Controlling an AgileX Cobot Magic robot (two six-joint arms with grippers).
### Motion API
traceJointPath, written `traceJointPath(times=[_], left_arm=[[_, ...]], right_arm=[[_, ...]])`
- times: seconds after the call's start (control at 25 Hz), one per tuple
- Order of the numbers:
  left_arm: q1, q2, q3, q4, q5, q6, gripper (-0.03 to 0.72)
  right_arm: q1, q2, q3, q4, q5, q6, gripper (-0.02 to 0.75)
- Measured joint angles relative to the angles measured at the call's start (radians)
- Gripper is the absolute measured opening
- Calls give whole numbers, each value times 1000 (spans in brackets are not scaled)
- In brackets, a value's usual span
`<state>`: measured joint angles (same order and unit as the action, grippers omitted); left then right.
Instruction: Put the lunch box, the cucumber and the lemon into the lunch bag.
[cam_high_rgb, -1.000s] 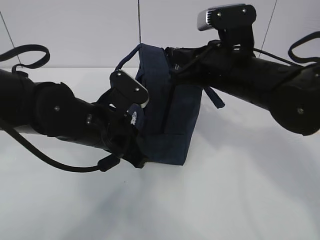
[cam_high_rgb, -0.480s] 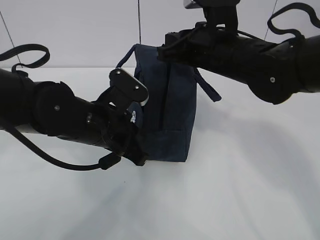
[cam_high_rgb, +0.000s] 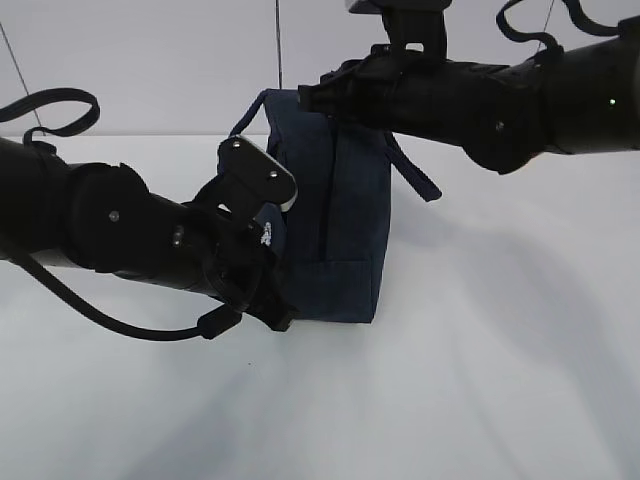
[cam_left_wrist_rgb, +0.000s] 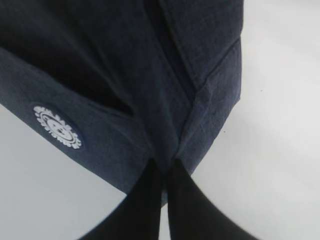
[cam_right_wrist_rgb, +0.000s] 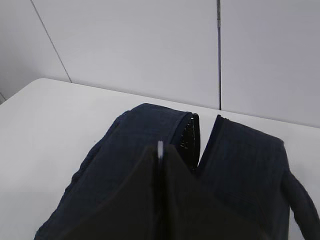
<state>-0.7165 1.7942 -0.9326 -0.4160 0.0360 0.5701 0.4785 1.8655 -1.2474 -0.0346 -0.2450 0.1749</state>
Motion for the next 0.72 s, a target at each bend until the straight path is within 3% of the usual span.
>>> traceJointPath(times=[0.72], left_arm=[[0,0,2,-1,0,0,-8]], right_arm=[[-24,174,-344,22,268,3,7]])
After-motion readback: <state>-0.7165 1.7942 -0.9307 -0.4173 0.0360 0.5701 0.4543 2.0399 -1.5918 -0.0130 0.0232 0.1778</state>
